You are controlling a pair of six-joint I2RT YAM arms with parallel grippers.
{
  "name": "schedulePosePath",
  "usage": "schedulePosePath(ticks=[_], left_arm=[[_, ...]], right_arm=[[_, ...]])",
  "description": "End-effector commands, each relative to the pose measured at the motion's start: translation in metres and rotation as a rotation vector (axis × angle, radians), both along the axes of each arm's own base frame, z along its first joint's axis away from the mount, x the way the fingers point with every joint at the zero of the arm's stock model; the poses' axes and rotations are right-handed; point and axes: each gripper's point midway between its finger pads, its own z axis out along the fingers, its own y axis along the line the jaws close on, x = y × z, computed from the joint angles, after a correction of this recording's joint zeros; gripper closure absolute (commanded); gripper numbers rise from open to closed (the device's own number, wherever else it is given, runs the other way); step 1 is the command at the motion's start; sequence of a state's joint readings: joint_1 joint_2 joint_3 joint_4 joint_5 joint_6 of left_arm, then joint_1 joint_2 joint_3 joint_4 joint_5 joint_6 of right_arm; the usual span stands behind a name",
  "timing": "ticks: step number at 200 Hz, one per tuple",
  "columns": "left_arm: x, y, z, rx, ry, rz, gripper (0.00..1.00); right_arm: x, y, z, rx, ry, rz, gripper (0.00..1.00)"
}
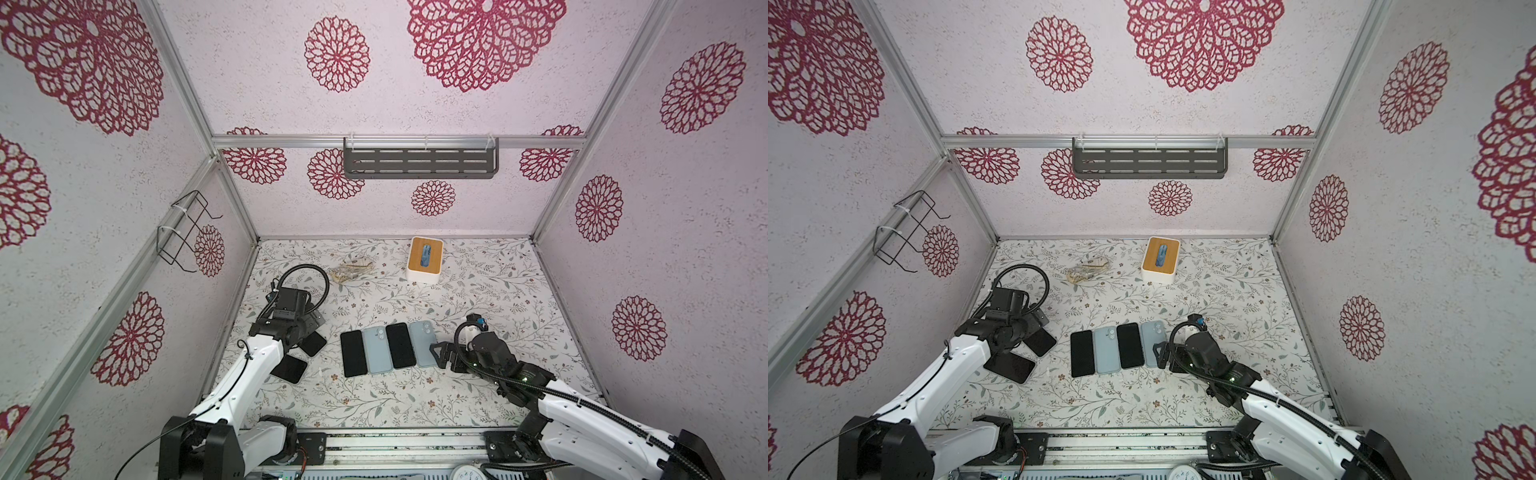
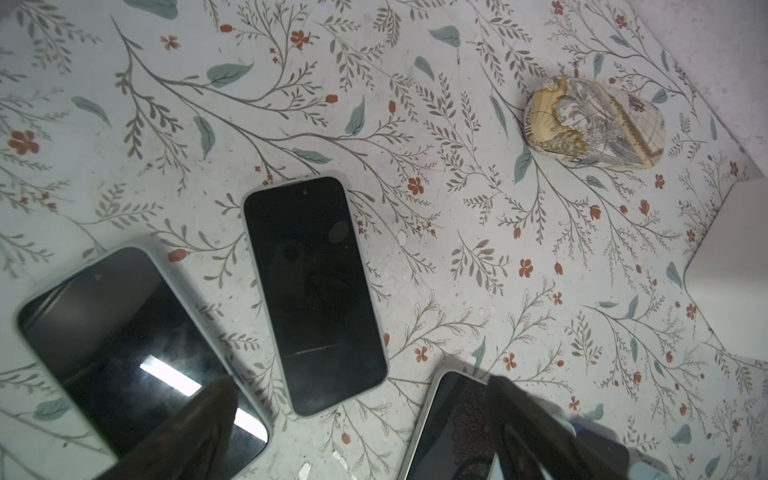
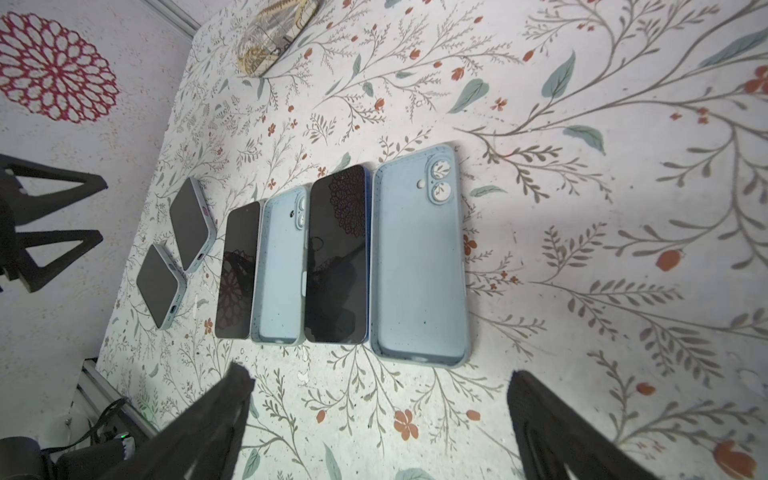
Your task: Take the phone out of the phone case
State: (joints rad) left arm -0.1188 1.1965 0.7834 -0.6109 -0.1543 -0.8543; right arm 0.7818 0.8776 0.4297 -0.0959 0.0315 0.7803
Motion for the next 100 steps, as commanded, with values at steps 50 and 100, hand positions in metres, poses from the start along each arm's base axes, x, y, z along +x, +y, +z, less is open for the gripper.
schedulePosePath(ticks=[50,100], left_arm=[[0.021,0.006,-0.053,-0.139,0.134,0.024,0.03],[0.021,0.011,-0.078,-0.166,0.213,0.052,0.03]], right_arm=[[0.013,0.044,0.027,0.062,-0.058,0.149,0.01],[0.017,0.052,0.028,0.066,-0.072,0.165,0.01]])
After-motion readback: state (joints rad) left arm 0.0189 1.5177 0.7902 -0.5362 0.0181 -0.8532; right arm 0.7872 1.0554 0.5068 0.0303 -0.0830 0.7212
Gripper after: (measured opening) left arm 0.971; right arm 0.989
